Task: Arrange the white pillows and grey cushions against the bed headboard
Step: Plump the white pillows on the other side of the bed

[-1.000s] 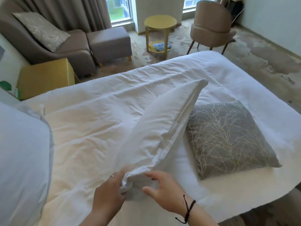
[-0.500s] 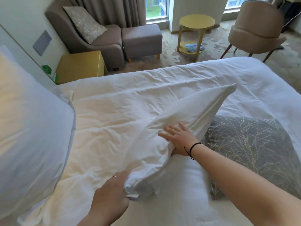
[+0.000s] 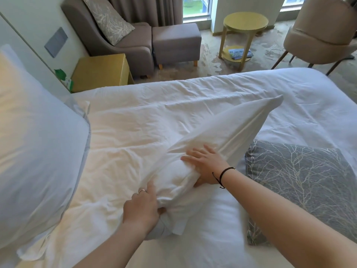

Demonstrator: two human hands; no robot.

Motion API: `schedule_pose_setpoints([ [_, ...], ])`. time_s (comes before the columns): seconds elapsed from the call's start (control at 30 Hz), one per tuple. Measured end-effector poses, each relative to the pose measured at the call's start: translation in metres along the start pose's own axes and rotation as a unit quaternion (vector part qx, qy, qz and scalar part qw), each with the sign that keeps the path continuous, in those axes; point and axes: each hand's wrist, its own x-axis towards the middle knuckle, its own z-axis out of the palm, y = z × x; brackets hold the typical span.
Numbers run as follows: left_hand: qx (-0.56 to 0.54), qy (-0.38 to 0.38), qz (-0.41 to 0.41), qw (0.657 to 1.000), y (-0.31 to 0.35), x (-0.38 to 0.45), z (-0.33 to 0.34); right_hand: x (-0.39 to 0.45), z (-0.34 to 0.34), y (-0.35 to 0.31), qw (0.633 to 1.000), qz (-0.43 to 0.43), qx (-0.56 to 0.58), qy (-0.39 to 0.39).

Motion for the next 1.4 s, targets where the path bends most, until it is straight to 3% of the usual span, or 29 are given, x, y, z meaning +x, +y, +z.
schedule_pose_setpoints([
  [0.3,-0.039,0.022,0.086,0.995,0.002,-0.002,0.021,-0.018,-0.013,0.056,0.984,0.021,-0.147,-0.098],
  [0.5,-0.068,0.034,0.119,0.99,-0.007,-0.003,0.023,-0.014,-0.003,0.03,0.983,0.012,-0.183,0.0],
  [0.67,-0.07,0.053,0.14,0.986,-0.023,-0.003,0.012,-0.01,-0.016,0.015,0.991,0.066,-0.113,-0.022],
  [0.83,0.01,0.066,0.126,0.99,-0.09,0.011,-0.034,-0.002,-0.048,-0.011,0.997,0.068,-0.029,-0.033],
  [0.97,0.096,0.157,0.09,0.979,-0.163,0.043,-0.109,0.022,-0.077,-0.07,0.998,0.05,0.026,-0.034],
  [1.07,0.108,0.319,0.043,0.941,-0.199,0.063,-0.173,0.048,-0.11,-0.117,0.991,0.075,0.106,0.019],
  [1.13,0.062,0.385,0.013,0.921,-0.218,0.069,-0.204,0.07,-0.138,-0.144,0.981,0.098,0.162,0.051],
  [1.2,-0.004,0.392,0.0,0.92,-0.234,0.063,-0.222,0.097,-0.166,-0.169,0.968,0.116,0.209,0.082],
  [1.3,-0.141,0.349,-0.001,0.926,-0.257,0.034,-0.213,0.149,-0.204,-0.2,0.962,0.107,0.217,0.125],
  [1.4,-0.323,0.248,0.0,0.913,-0.286,-0.004,-0.168,0.21,-0.216,-0.234,0.96,0.107,0.215,0.146],
])
